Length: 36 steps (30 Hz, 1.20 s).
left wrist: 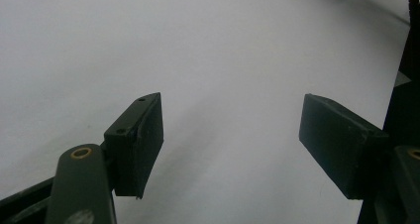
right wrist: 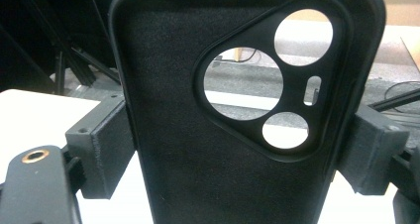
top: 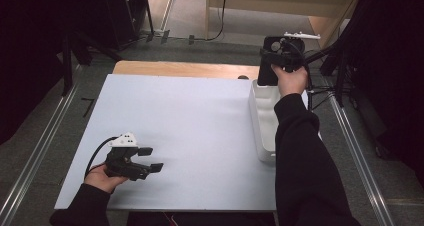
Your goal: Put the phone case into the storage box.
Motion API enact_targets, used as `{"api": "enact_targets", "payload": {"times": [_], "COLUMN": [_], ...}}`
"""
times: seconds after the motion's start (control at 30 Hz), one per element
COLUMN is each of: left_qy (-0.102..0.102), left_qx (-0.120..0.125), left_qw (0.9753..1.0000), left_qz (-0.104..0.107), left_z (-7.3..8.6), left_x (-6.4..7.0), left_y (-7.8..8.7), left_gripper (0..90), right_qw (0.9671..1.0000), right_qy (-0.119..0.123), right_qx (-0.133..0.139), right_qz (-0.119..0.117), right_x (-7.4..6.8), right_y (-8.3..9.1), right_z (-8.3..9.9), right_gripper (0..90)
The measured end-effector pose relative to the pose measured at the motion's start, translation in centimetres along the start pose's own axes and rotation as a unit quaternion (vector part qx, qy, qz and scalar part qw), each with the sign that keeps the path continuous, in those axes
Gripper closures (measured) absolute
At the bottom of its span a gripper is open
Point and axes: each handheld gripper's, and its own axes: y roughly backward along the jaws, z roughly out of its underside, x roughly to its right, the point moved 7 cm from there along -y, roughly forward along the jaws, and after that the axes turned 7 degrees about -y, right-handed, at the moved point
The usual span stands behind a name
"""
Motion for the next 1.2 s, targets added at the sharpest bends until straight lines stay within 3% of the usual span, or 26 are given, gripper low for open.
{"api": "enact_targets", "payload": {"times": [0.43, 0.63, 1.2], "left_qy": [0.002, 0.004, 0.0], "left_qx": [0.001, 0.001, -0.002], "left_qw": [1.0, 1.0, 1.0], "left_qz": [0.001, 0.002, 0.002], "left_z": [0.0, 0.0, 0.0], "left_x": [0.0, 0.0, 0.0], "left_y": [0.0, 0.0, -0.1], "left_gripper": [25.1, 25.0, 25.1], "right_qw": [0.9998, 0.9999, 0.9998], "right_qy": [0.012, 0.004, -0.003], "right_qx": [0.007, 0.009, -0.016], "right_qz": [0.016, 0.013, 0.011], "right_x": [-0.2, 0.0, 0.6], "right_y": [-1.4, -1.8, -3.1], "right_z": [0.8, 1.2, 3.5], "right_gripper": [12.7, 12.7, 12.6]}}
